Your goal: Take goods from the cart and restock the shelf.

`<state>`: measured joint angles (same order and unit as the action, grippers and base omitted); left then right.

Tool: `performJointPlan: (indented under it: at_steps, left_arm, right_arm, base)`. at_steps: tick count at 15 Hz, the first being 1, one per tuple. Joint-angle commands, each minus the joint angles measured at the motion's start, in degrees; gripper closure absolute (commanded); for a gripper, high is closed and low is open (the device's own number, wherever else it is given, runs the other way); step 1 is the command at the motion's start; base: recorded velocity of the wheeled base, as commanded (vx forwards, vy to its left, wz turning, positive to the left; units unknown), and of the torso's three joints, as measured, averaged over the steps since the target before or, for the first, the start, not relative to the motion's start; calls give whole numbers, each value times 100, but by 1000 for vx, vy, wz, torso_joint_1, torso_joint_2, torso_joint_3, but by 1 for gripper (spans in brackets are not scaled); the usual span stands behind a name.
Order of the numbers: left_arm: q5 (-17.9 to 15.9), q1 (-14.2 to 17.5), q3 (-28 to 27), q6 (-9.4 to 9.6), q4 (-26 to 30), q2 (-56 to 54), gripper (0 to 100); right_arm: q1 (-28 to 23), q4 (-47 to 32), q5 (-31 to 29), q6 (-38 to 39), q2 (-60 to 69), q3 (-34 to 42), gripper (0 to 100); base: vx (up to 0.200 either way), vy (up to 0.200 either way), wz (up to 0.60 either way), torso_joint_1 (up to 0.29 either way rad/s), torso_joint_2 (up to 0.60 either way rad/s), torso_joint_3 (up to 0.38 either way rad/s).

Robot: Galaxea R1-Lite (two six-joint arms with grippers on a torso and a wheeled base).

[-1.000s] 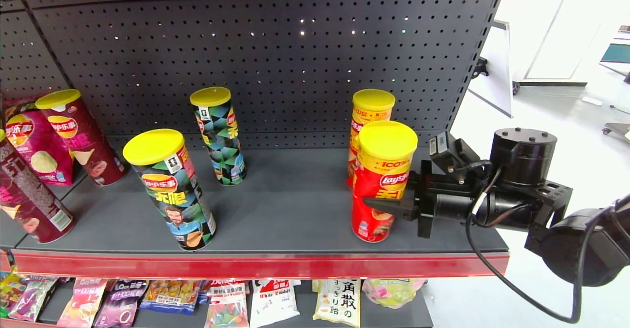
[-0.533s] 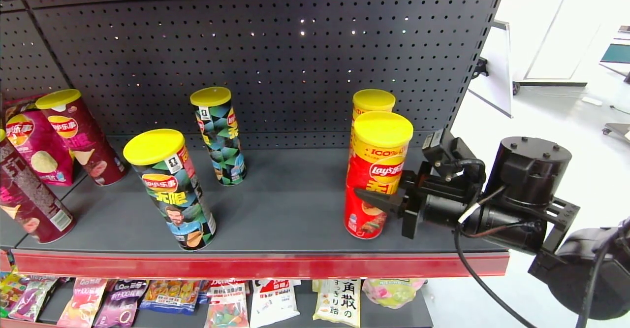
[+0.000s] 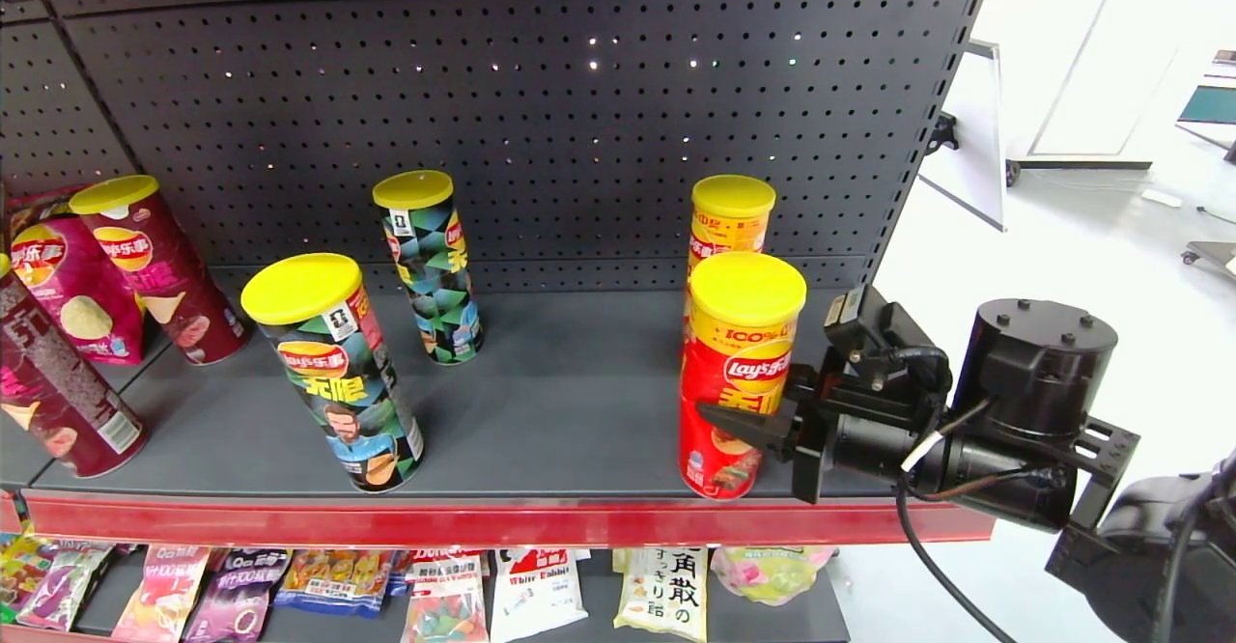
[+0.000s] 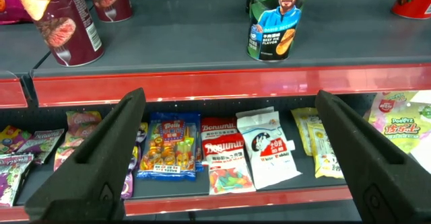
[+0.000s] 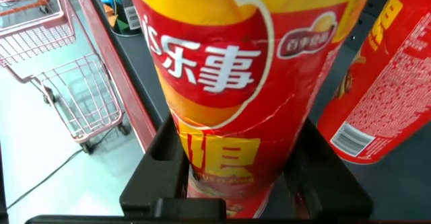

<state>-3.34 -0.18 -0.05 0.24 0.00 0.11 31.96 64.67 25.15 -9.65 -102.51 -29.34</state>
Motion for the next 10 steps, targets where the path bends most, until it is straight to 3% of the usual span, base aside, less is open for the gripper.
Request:
performJointPlan:
  at_steps: [1, 10]
  left_arm:
    - [0, 1, -4, 2, 0, -2, 0]
    - [0, 1, 5, -7, 0, -2, 0]
  right_arm:
    - [3, 10, 8, -1, -76, 8, 100]
    - [29, 37, -230, 16, -85, 25, 100]
  base:
    - [0, 0, 0, 0, 0, 0]
    - [0, 0, 0, 0, 0, 0]
